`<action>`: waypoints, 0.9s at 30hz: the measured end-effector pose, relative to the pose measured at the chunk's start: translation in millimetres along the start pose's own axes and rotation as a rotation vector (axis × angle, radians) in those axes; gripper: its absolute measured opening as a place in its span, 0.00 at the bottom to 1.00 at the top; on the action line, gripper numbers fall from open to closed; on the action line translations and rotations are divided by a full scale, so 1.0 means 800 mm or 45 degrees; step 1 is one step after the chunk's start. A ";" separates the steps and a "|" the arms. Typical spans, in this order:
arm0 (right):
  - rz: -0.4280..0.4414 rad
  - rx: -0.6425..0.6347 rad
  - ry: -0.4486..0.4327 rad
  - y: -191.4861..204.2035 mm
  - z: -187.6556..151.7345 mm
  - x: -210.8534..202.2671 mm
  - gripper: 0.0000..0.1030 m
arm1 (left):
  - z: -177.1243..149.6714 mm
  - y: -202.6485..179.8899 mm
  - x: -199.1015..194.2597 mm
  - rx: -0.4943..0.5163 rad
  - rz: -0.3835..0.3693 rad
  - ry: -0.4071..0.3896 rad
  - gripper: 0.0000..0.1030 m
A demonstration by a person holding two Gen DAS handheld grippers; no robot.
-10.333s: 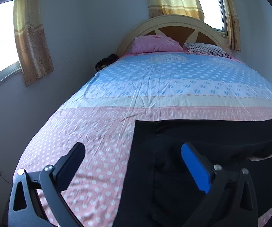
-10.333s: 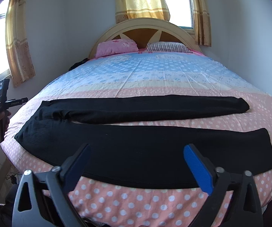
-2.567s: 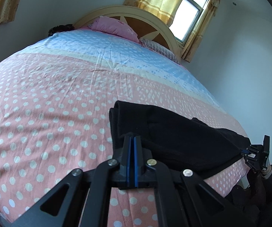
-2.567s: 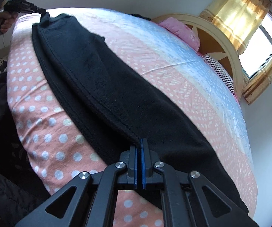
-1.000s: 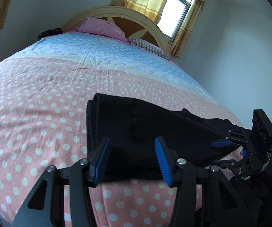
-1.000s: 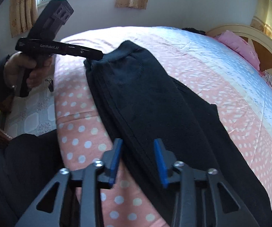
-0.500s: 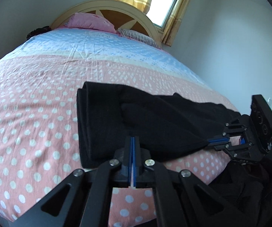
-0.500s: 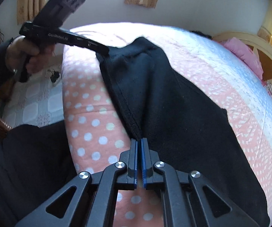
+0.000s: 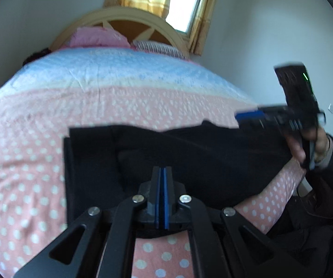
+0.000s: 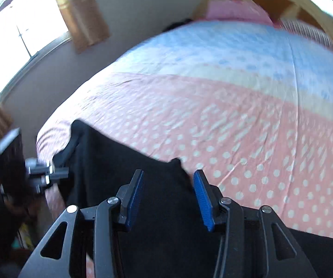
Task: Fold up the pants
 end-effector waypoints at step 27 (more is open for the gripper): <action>0.038 0.237 -0.083 -0.029 0.029 0.021 0.04 | -0.002 0.026 -0.048 -0.024 0.082 -0.044 0.46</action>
Point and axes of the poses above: each gripper's, at about its wrist camera, not at the fingertips, and x roughly the way its jaws point, y to its left, z to its top, the point moved 10 cm from there along x, roughly the way its jaws point, and after that the axes turned 9 degrees about y, right-handed, at the moved point
